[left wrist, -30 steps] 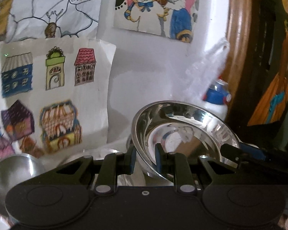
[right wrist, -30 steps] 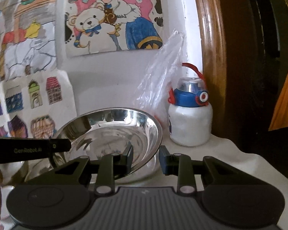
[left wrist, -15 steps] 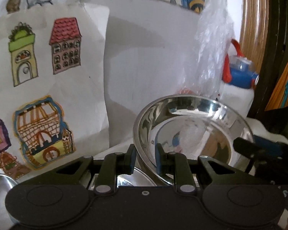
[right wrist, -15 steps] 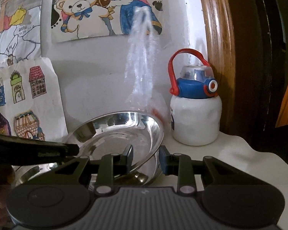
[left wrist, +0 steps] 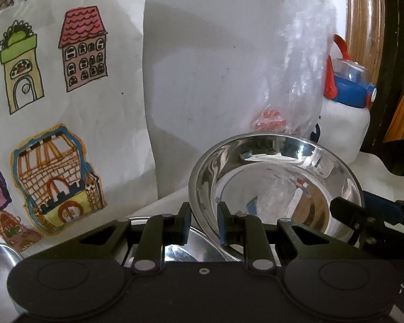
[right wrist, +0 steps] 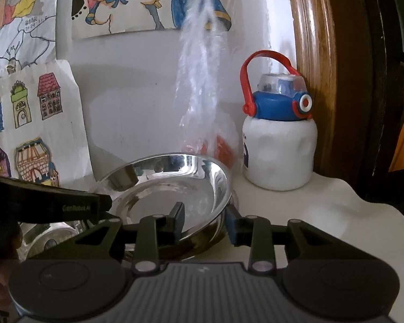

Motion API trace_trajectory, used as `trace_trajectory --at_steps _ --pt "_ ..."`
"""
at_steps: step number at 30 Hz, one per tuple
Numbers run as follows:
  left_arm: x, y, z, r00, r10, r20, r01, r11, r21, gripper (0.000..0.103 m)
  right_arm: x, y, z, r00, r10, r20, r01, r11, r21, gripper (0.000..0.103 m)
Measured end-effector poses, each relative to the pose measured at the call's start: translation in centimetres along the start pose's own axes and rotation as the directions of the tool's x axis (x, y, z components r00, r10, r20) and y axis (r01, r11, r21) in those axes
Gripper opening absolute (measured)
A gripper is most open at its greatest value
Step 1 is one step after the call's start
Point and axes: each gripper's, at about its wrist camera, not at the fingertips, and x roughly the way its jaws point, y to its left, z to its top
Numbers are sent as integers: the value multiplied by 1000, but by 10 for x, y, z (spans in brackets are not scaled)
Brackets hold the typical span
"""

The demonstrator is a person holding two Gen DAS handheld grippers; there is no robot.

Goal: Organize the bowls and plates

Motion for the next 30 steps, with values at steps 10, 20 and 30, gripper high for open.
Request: trace_trajectory --at_steps 10,20,30 --pt "17 -25 11 1000 -1 6 1 999 39 22 3 0 -2 1000 -3 -8 3 1000 -10 42" --pt "15 -12 12 1000 -22 22 23 999 -24 53 -6 0 -4 998 -10 63 12 1000 -28 90" --pt "-49 28 16 987 -20 157 32 997 -73 98 -69 6 13 980 -1 198 -10 999 51 103"
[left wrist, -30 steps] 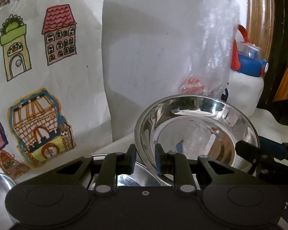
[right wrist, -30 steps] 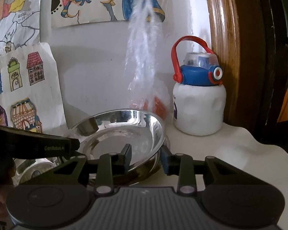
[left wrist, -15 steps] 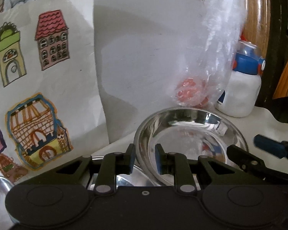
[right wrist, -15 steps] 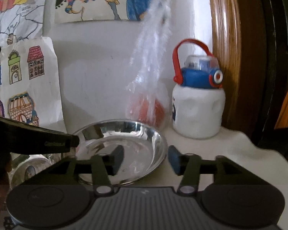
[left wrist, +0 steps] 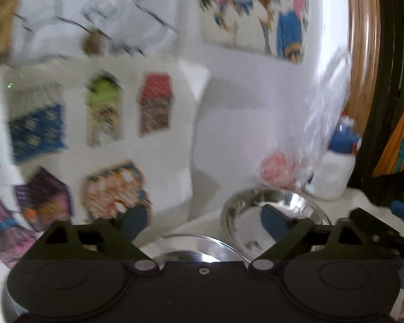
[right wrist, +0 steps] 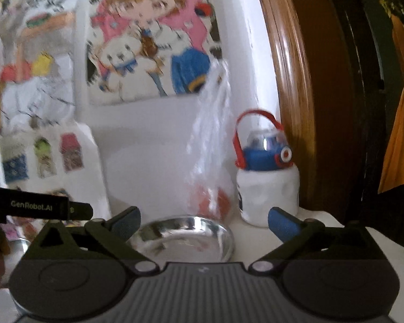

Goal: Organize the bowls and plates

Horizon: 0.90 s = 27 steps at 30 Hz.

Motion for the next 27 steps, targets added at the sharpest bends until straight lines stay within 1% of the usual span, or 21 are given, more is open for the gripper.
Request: trace_trajectory --at_steps 1,5,7,12,14,16,21,25,27 --pt "-6 4 1 1000 2 9 -2 1000 -6 100 -7 5 3 1000 1 6 -1 1000 -2 103" --pt "-29 20 3 999 9 39 -9 1000 -7 102 -33 25 7 999 16 30 -16 1000 12 103" --pt "-43 31 3 999 11 44 -11 1000 14 102 -43 35 5 999 24 29 -25 999 33 103" --pt "-52 49 -1 999 18 27 -20 995 97 102 -54 61 -6 999 41 4 -41 994 103 103" --pt "-49 55 -2 1000 23 19 -25 988 149 102 -52 70 -12 998 51 -20 -49 992 116 103" --pt "-43 61 -3 1000 26 -6 -24 980 198 102 -45 78 -19 997 60 -49 -53 991 122 103" --pt "-22 69 -6 996 15 -83 7 966 257 102 -27 87 -42 988 66 -141 -46 989 143 103" --pt "-1 69 -9 989 12 -147 34 952 304 102 -16 84 -55 973 119 -199 -78 977 201 103" --pt "7 68 -11 985 6 -171 49 947 317 102 -11 85 -58 968 133 -211 -90 975 203 103"
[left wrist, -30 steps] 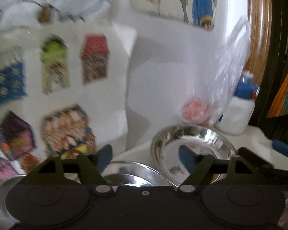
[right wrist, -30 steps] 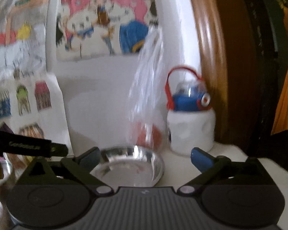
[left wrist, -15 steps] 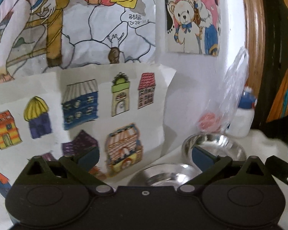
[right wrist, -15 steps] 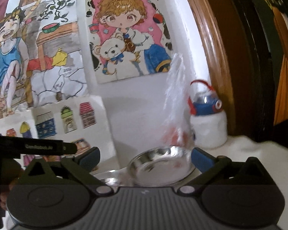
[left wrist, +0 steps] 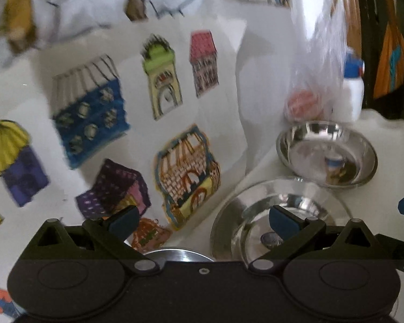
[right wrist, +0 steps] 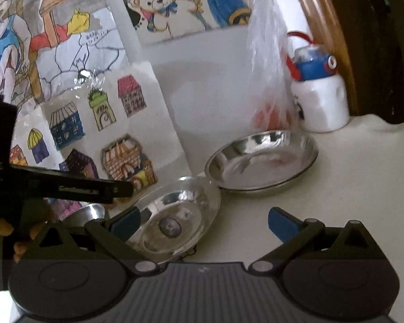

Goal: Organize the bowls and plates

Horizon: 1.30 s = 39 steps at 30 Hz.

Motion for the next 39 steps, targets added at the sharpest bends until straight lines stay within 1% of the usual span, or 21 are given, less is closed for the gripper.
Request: trace_trajectory --at_steps 3,6,9,11,13,17,19,21,25,26,27,28,29,31,34,35,36,39 --pt "16 -1 0 998 -34 -45 34 999 11 102 7 -2 -3 1000 18 -21 -18 1000 6 103" --pt "29 -1 1 995 -57 -85 58 998 7 102 13 -5 -5 997 54 -48 -52 998 37 103" --pt "40 -3 2 993 -66 -101 68 998 15 102 13 -4 -4 996 87 -33 -85 996 34 103" --pt "44 -6 2 991 -73 -111 76 997 25 102 13 -5 -4 996 91 -27 -90 995 41 103" --pt "48 -10 3 989 -75 -124 81 996 39 102 16 -6 -5 995 94 -43 -91 994 52 103" --pt "55 -15 3 985 -85 -149 95 994 59 102 24 -6 -7 989 115 -92 -109 992 70 98" --pt "59 -15 4 981 -96 -167 105 993 48 101 26 -7 -7 986 124 -107 -115 990 79 95" --pt "62 -15 4 979 -97 -181 106 994 37 99 26 -6 -8 985 128 -115 -119 990 81 89" --pt "62 -11 3 976 -100 -195 108 994 31 93 28 -6 -9 982 138 -131 -128 988 81 83" --pt "62 -11 3 975 -97 -201 107 994 36 92 28 -6 -9 981 140 -132 -131 988 81 80" --pt "62 -11 3 974 -95 -205 105 994 40 90 28 -5 -9 981 142 -134 -132 988 80 75" --pt "61 -10 2 974 -92 -209 103 994 42 88 29 -5 -9 980 143 -138 -133 988 80 72" --pt "62 -10 2 973 -91 -211 102 994 41 86 29 -5 -9 979 143 -142 -132 988 80 67" --pt "63 -8 2 971 -98 -217 108 994 35 76 30 -5 -9 978 144 -150 -133 988 80 60" --pt "65 -9 3 969 -107 -224 116 993 29 67 30 -4 -8 976 146 -159 -135 988 79 49" --pt "65 -8 3 968 -112 -223 121 992 24 65 30 -4 -9 976 146 -162 -135 988 79 44" --pt "66 -9 4 968 -117 -223 125 992 21 59 31 -5 -9 974 149 -170 -136 987 81 38" --pt "65 -11 5 967 -121 -225 130 991 26 45 31 -5 -9 972 158 -172 -146 986 83 29"
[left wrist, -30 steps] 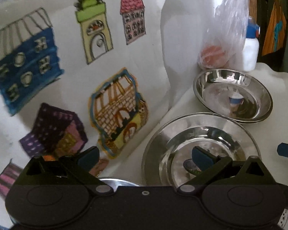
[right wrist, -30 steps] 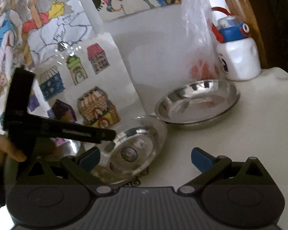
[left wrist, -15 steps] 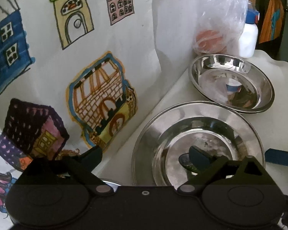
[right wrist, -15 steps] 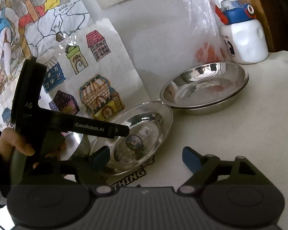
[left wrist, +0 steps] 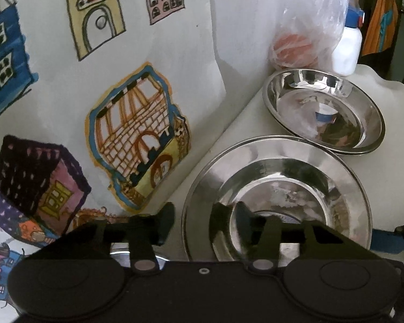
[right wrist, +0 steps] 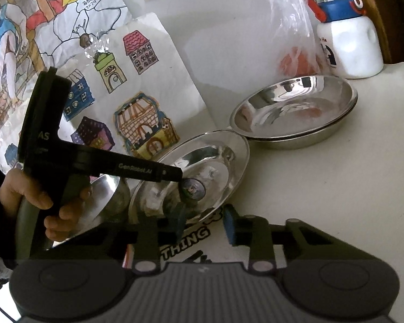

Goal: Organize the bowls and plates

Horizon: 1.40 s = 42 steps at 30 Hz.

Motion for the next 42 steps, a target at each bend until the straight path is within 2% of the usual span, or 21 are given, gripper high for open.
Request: trace_trajectory --at_steps 7,21,26,30,38,42 --pt "1 -4 3 1000 4 -11 -4 1000 1 35 -4 1 -1 1000 -20 3 20 1000 -16 27" --pt "-12 -13 5 1000 -11 -15 11 1000 -2 31 -19 -6 1 999 -33 5 33 999 8 27" --pt "-14 -16 4 1000 4 -28 -4 1000 -3 31 -20 -10 2 1000 -8 -22 9 1000 30 27" --pt "-20 -22 5 998 43 -47 -43 999 16 31 -21 -12 2 999 26 -30 -24 998 60 28" --pt "-42 -33 21 996 86 -26 -84 995 48 32 -32 -17 5 997 76 1 -76 992 96 28" --pt "-50 -35 26 997 82 -3 -82 996 33 31 -43 -20 7 994 78 70 -86 990 111 27"
